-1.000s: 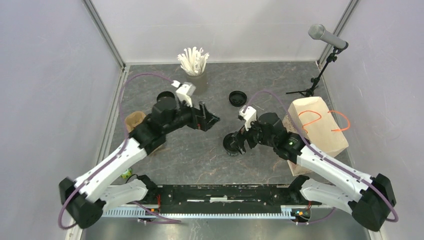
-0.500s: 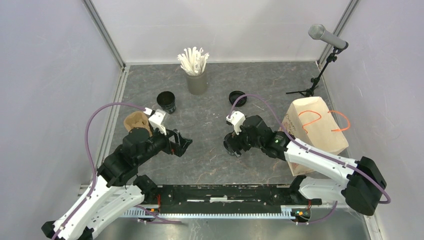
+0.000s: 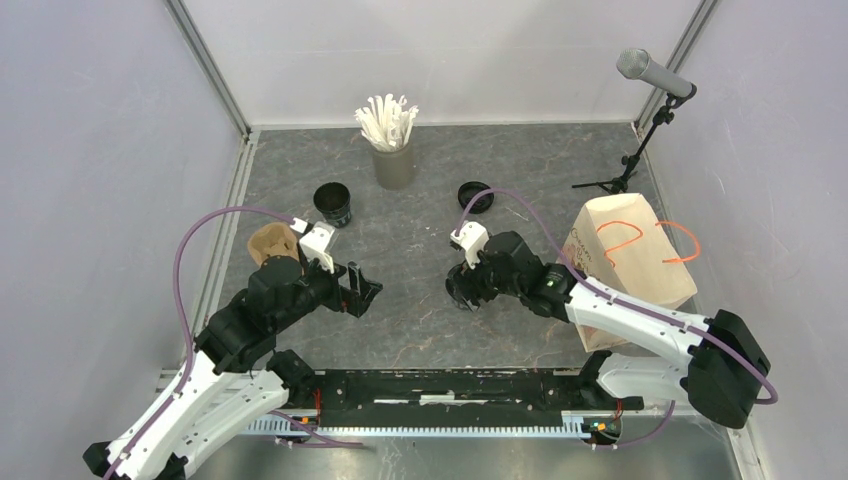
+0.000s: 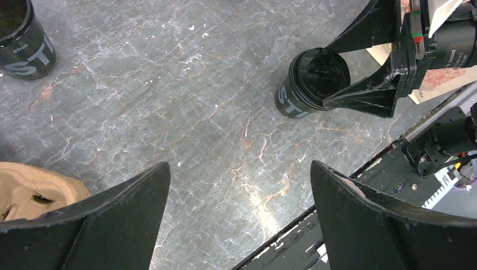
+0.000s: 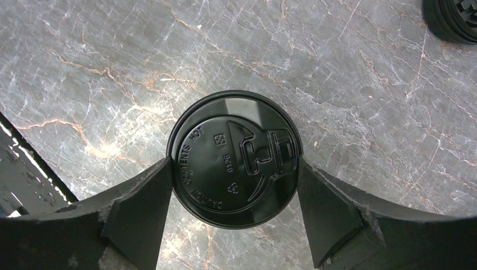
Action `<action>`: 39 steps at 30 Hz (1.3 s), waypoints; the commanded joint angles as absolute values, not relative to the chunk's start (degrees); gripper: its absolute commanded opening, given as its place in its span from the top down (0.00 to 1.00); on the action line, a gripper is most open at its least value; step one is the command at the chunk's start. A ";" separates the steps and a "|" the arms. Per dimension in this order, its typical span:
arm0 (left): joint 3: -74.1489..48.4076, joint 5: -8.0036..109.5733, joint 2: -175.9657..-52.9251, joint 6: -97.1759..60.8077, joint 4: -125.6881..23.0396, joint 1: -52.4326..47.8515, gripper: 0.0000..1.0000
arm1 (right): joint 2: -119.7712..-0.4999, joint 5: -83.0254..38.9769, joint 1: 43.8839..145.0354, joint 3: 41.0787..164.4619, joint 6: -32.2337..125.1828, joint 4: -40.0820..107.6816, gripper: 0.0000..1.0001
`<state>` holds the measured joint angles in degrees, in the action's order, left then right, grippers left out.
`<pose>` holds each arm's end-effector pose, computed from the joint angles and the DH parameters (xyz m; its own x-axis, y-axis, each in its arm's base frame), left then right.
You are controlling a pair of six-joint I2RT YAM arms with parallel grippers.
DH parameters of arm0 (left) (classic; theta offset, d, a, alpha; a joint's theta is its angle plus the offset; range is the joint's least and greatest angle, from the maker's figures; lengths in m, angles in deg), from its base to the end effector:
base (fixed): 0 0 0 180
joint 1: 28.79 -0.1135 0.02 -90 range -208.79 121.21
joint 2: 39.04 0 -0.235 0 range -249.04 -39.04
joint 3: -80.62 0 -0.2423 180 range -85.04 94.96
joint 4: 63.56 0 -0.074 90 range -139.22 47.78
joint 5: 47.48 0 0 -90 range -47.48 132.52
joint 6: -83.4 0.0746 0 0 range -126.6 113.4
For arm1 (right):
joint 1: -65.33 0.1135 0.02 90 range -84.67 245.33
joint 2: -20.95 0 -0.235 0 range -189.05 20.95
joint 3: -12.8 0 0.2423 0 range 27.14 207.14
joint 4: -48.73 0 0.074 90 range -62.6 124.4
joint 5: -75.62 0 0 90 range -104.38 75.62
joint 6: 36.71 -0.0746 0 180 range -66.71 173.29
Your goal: Pack the takeout coffee
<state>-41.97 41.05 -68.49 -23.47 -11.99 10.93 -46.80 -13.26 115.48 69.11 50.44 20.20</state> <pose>0.1285 -0.1043 0.2831 -0.4749 0.0174 -0.8798 0.5046 0.8245 -0.2561 0.1821 0.2159 0.1875 -0.4488 -0.4601 -0.7661 -0.7366 0.6759 0.0256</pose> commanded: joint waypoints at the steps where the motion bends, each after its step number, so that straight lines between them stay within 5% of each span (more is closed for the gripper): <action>1: -41.29 39.62 -67.76 -20.93 -12.57 10.89 0.00 | -47.11 -12.46 115.78 65.36 48.77 21.50 0.22; 16: -41.36 37.97 -67.19 -20.93 -12.28 10.85 0.00 | -47.10 -10.94 116.05 56.20 46.39 22.86 0.28; 39: -41.45 34.87 -67.20 -21.53 -11.34 10.86 0.00 | -45.61 -6.13 107.17 73.23 48.77 21.88 0.29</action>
